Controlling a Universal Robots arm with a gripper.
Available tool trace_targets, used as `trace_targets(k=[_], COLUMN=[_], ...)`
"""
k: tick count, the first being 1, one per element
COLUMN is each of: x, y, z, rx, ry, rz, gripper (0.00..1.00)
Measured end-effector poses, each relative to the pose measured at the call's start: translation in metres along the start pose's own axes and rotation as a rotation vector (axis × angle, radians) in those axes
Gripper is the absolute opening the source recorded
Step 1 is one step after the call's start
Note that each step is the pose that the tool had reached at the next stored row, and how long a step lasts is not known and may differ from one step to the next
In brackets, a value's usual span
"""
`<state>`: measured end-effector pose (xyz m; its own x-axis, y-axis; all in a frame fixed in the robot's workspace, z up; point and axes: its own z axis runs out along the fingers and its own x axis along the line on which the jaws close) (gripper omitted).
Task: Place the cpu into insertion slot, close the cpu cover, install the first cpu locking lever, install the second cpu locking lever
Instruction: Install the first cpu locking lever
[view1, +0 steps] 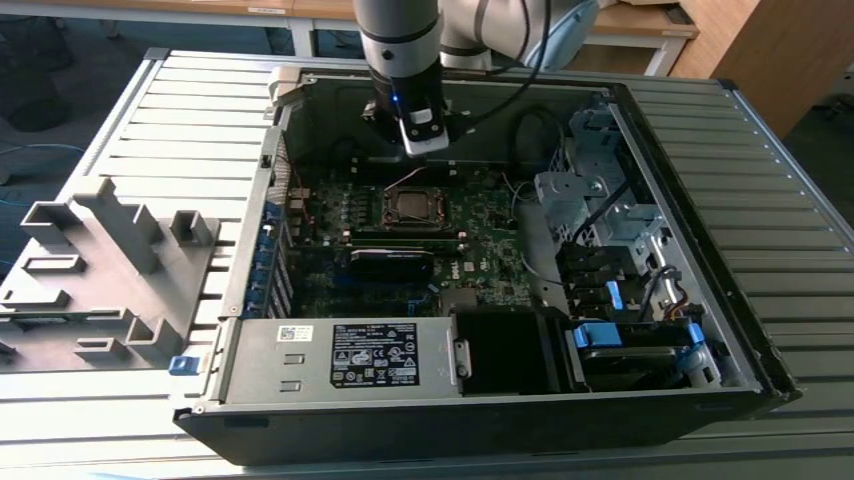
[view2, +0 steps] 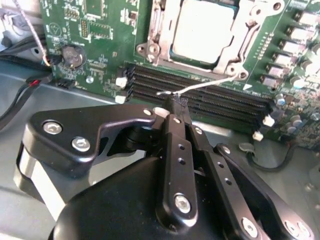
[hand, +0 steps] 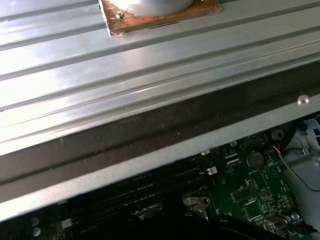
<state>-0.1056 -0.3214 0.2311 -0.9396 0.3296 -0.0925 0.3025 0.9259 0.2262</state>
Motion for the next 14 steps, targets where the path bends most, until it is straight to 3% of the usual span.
trace_targets(k=[4,9,14], x=[-0.0008,-0.0007,-0.001], y=[-0.0054,-0.0055,-0.0071], z=[0.0057,0.0061,0.0144], rx=[-0.0004,-0.0003,0.0003], ry=[-0.0006,-0.0008,-0.0019], rz=[0.0,0.0,0.005], gripper=[0.11,0.11,0.11])
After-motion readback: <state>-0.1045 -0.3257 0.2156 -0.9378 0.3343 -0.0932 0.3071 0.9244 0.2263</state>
